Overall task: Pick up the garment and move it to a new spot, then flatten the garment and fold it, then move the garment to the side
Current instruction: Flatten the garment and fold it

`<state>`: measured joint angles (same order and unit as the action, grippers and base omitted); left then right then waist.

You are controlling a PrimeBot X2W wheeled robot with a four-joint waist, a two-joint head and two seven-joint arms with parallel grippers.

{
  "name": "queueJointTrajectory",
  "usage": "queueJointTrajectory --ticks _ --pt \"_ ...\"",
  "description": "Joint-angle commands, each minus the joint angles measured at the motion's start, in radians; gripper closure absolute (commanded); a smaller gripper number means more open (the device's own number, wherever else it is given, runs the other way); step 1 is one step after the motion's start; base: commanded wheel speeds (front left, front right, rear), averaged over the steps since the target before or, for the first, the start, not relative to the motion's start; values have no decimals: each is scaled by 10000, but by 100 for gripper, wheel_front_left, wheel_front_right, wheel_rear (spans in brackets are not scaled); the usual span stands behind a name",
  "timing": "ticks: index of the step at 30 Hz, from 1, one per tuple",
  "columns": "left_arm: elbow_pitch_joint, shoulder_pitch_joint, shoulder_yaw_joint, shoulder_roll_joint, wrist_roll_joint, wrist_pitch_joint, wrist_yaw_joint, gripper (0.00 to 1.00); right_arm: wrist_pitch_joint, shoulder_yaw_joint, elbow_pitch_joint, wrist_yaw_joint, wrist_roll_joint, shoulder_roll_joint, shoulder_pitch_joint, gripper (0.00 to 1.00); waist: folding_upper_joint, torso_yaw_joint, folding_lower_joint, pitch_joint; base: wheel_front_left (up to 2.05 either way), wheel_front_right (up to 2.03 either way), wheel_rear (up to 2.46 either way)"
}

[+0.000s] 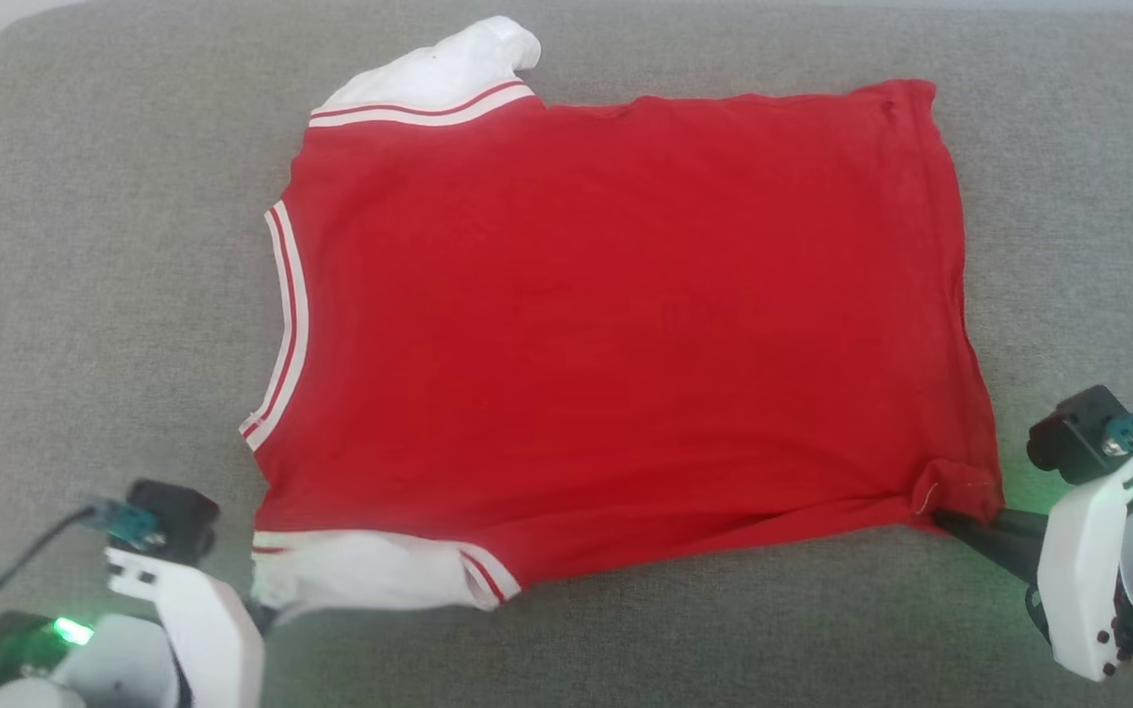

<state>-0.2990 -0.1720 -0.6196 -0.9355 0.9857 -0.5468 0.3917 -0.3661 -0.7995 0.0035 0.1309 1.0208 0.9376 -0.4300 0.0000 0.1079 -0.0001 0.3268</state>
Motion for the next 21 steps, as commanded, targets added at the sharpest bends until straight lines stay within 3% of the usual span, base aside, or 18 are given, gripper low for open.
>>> queueJointTrajectory --ticks 1,5,11,16,21 --pt "-54 -8 103 -102 -81 92 57 100 32 66 -37 -3 -27 -54 270 100 0 -27 1 -6 0 0 0" --pt "-268 -355 526 -496 -356 367 134 100 167 857 -411 -3 -401 -260 548 100 0 -153 1 -41 0 0 0" --pt "-325 -1339 1041 -918 -789 577 -171 100 22 1940 -807 -3 -1207 -895 375 100 0 -359 1 -1 0 0 0" --pt "477 -2770 1002 -729 -1215 533 -1008 100 -252 2501 -628 -3 -1850 -1546 -197 100 0 -437 1 200 0 0 0" --pt "2025 -4479 566 109 -1711 405 -2007 100 -450 2623 -65 -3 -2418 -2024 -1079 100 0 -432 1 544 0 0 0"
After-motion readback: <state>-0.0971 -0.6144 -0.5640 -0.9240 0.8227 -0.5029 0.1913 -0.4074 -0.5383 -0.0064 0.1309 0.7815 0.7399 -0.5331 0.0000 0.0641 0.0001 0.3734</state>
